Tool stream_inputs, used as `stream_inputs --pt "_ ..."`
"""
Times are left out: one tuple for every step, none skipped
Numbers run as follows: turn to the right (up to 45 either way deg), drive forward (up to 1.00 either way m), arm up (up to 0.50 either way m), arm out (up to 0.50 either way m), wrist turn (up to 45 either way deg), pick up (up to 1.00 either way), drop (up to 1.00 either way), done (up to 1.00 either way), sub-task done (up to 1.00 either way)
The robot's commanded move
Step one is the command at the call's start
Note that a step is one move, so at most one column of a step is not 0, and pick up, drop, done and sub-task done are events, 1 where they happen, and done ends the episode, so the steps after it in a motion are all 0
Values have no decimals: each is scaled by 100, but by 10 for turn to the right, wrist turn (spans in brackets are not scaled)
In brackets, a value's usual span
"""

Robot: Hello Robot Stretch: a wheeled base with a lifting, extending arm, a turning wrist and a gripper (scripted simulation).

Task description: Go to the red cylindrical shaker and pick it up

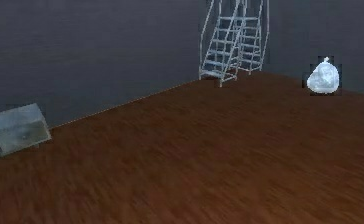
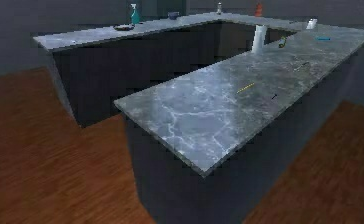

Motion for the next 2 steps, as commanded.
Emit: stream_inputs --pt "390 0 0 0 0 0 0 0 0" --pt "0 100 0 0 0 0 0 0 0"
